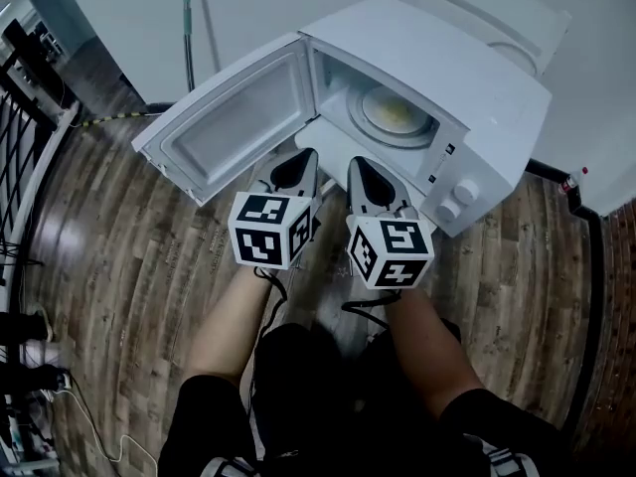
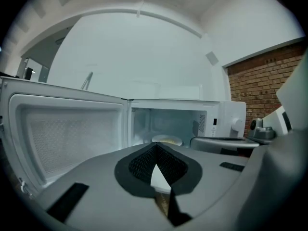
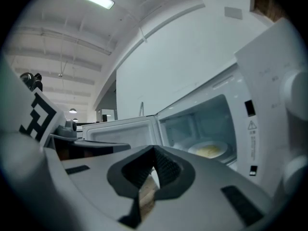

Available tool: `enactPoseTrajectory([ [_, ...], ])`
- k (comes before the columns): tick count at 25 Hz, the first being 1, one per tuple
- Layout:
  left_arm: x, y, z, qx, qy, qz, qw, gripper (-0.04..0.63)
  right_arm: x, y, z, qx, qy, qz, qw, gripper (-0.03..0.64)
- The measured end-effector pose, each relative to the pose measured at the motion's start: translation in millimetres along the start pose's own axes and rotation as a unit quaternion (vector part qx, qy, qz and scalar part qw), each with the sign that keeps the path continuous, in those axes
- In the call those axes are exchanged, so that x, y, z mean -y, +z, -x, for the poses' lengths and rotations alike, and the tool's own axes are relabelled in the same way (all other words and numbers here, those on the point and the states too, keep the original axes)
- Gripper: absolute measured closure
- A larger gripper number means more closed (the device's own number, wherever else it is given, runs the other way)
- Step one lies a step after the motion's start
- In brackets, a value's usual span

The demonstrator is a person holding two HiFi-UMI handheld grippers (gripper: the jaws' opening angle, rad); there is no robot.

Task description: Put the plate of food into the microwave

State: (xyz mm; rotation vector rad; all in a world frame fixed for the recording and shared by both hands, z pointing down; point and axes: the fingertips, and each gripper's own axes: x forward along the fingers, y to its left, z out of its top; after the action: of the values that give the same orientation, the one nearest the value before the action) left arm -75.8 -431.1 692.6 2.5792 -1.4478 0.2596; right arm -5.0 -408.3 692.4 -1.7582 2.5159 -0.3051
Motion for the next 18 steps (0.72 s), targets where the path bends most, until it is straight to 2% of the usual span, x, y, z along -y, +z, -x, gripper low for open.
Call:
enactPoseTrajectory([
  [3, -12, 8, -1, 0.009, 0.008, 0.022, 0.9997, 0.597, -14, -1, -12, 0.0, 0.031, 0.003, 1.0, 0.604],
  [6, -18, 24, -2, 0.007, 0.026, 0.032, 0.9991, 0.597, -26, 9, -15, -0.017, 0.089, -0.005, 0.996, 0.604],
  [9, -19, 63, 8, -0.002, 0.041, 0.044, 0.9982, 0.597, -27, 36, -10, -0.05, 0.096, -0.045, 0.993, 0.604],
  [11, -20, 107, 18, -0.003, 0.046, 0.058, 0.9973, 0.597, -33, 78, -9, -0.059, 0.094, -0.04, 0.993, 0.604],
  [14, -14, 193, 35, -0.001, 0.043, 0.076, 0.9962, 0.597, -46, 162, -10, -0.059, 0.088, -0.015, 0.994, 0.604],
  [18, 16, 317, 66, 0.002, 0.045, 0.062, 0.9971, 0.597, -54, 288, -3, -0.061, 0.087, -0.017, 0.994, 0.604],
])
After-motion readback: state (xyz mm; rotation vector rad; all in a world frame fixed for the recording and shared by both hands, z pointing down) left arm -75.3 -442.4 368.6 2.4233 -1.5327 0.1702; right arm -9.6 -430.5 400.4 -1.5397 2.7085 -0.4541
